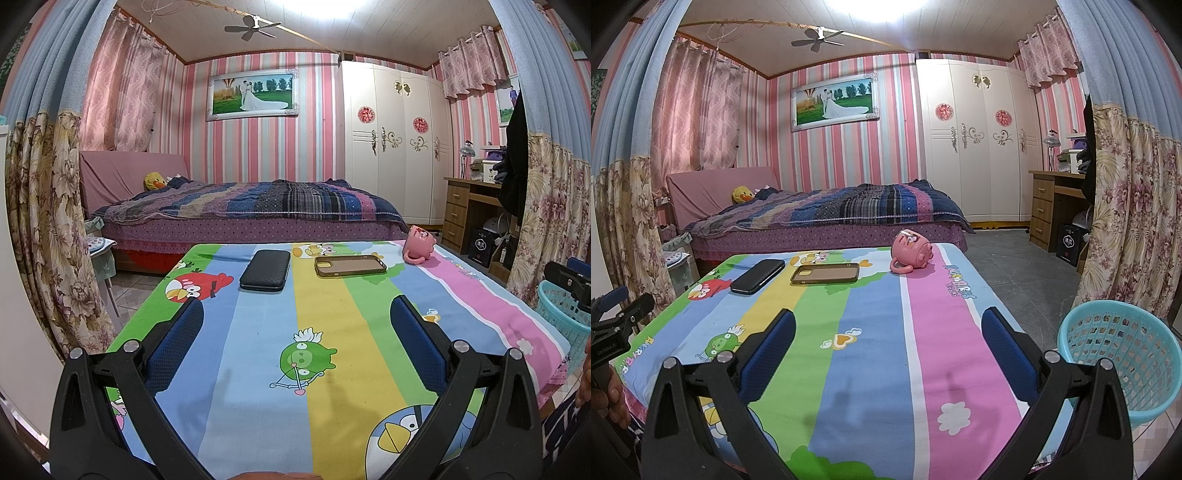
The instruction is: Collect trash
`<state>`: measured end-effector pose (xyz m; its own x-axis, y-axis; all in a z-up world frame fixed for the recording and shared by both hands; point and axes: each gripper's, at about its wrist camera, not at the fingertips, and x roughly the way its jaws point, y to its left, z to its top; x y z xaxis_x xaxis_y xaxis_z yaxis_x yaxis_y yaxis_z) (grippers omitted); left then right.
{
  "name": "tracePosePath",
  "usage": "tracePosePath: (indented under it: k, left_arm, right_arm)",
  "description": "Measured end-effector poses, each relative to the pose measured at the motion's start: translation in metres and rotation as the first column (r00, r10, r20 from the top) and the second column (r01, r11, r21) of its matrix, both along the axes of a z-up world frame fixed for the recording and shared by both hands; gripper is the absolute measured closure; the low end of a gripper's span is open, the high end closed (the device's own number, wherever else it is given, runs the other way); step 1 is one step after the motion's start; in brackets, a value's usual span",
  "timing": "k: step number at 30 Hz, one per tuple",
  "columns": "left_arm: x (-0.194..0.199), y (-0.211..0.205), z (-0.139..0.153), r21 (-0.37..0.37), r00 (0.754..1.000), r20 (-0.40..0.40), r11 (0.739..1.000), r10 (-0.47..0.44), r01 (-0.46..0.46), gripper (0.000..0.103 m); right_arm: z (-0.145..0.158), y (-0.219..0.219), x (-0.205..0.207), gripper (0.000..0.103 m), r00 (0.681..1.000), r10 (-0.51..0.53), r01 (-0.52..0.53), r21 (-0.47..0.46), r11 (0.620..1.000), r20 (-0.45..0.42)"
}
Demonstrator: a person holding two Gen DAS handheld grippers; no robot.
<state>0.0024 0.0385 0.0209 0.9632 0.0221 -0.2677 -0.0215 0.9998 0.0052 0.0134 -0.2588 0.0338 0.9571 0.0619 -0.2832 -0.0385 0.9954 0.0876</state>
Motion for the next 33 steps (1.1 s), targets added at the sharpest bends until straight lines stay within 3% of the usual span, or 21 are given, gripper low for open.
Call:
tracePosePath:
  k: [33]
  left_arm:
    - [0.0003, -0.0008, -0.0002, 0.000, 1.000, -0.003, 1.000, -0.002, 0.002, 0.005]
  right_arm:
    - [-0.0038, 0.0001, -0.0007, 0.005, 1.000, 0.004, -0.004, -0.005, 1.000, -0.005]
